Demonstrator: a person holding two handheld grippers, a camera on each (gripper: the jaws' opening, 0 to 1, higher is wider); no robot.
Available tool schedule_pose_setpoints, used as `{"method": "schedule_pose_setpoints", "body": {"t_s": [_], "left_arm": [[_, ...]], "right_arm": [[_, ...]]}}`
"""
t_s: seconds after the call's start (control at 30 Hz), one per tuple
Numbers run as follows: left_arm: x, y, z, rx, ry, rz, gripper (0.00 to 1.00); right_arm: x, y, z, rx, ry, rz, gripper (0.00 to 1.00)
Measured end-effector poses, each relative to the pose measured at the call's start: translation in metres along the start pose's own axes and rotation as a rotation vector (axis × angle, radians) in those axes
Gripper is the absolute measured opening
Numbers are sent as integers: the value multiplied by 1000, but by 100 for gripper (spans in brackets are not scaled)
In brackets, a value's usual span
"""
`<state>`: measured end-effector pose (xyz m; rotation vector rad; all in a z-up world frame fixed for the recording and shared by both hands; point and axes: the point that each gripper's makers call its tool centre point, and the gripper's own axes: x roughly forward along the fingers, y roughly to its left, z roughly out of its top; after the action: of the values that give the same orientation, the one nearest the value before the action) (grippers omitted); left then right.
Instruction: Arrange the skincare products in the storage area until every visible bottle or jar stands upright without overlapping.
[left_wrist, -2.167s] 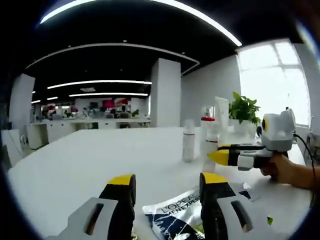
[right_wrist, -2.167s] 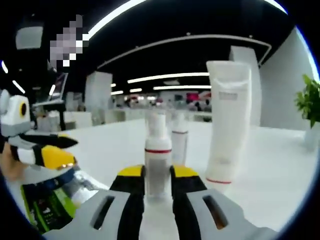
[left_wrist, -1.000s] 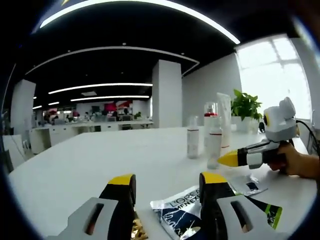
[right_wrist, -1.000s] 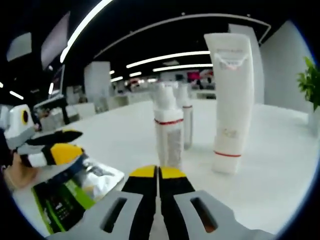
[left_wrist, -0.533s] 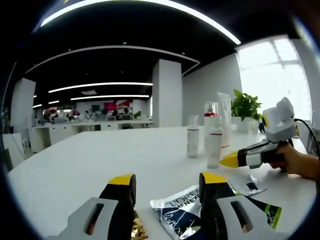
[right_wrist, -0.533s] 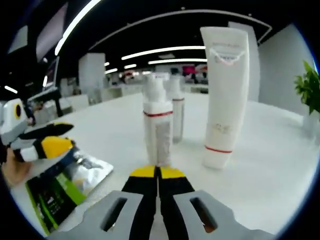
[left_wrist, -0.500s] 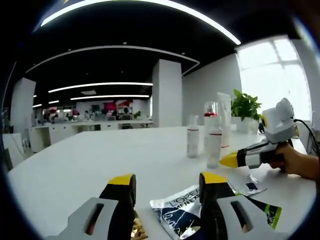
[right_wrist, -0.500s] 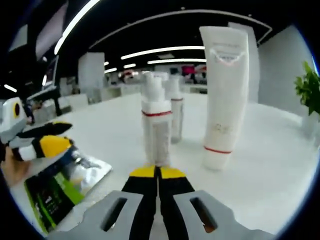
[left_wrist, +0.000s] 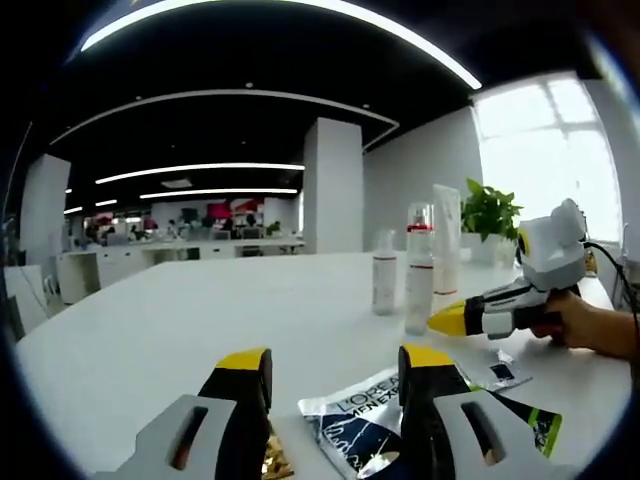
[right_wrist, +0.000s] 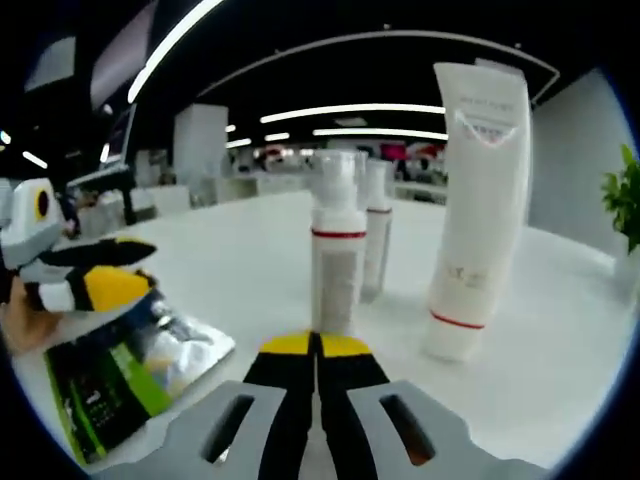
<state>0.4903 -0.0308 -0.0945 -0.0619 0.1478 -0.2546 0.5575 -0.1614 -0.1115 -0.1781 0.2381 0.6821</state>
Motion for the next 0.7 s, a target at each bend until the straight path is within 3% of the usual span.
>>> {"method": "schedule_pose_setpoints", "body": {"t_s": [0.33,0.7], "left_arm": [[2,0,0,3,3,-6,52],[3,-2,-1,9,9,-9,52]], "right_arm": [[14,3,-2,-63,1,17,0],[19,-9,2,-40,-16,-12,0]]}}
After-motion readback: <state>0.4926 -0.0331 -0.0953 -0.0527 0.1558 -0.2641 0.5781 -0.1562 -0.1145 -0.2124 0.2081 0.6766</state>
